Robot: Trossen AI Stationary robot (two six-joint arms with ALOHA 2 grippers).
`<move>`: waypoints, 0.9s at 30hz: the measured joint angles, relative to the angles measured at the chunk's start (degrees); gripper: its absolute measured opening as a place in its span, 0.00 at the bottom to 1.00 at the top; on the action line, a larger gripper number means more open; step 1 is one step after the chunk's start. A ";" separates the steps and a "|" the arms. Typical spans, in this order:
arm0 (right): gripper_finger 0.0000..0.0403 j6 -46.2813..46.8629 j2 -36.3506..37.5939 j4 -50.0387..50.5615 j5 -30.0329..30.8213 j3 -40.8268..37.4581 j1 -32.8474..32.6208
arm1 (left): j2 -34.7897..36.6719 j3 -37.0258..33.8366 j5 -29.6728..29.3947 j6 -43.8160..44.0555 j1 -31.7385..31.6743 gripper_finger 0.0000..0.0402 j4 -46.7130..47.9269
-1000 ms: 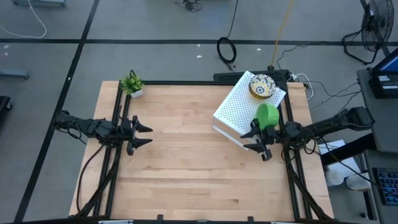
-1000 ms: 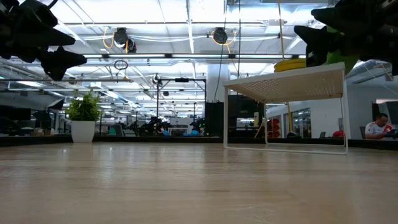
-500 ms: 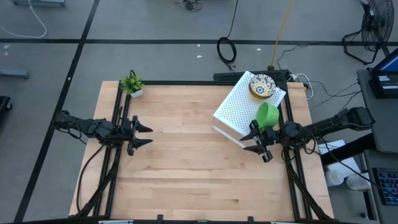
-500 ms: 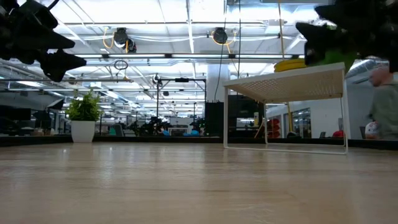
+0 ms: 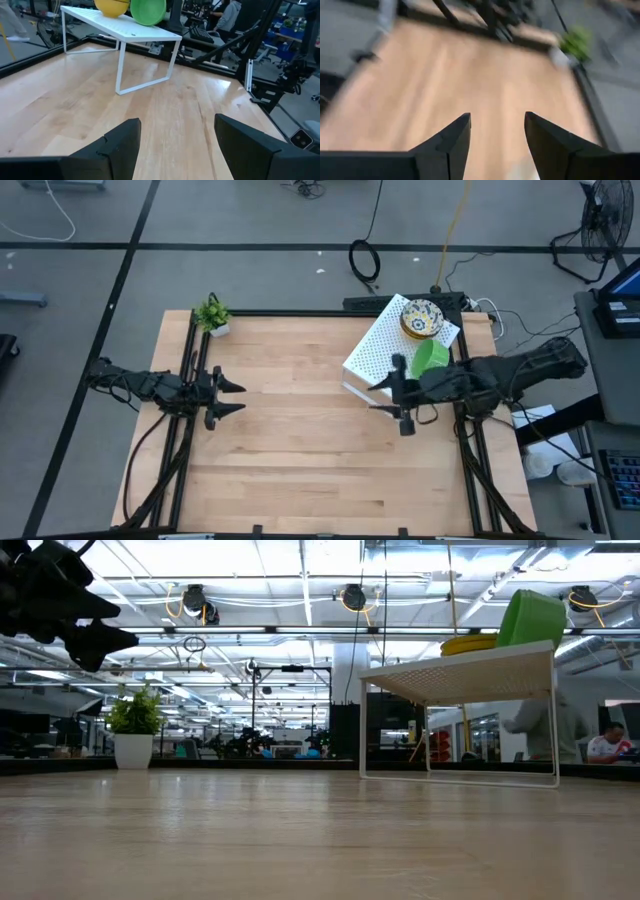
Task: Pick & Place Mini bowls
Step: Adjust the green bowls on the shelf
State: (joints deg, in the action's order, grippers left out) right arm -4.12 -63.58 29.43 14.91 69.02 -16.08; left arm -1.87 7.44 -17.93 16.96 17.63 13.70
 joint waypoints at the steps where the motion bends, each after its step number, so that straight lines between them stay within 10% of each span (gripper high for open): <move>1: 0.43 1.37 -2.23 7.53 3.27 5.58 -0.72 | 0.00 0.00 0.02 0.30 0.00 0.63 0.04; 8: 0.43 31.65 -17.98 61.70 12.76 39.79 3.55 | 0.01 0.00 0.12 3.36 0.00 0.63 0.24; 13: 0.42 39.36 -19.25 59.15 9.19 41.95 11.37 | 0.01 0.00 0.33 4.19 0.00 0.63 0.22; 22: 0.36 25.36 -21.03 49.98 -2.30 36.76 18.38 | -0.09 0.00 0.46 4.61 0.02 0.63 -0.38; 27: 0.32 34.15 -26.00 61.23 4.22 35.82 18.80 | -0.09 0.00 0.39 4.36 0.02 0.63 -0.44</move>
State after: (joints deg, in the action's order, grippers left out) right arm 30.03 -89.58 90.66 19.13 104.84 2.72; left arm -1.96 7.44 -17.54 21.32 17.65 13.26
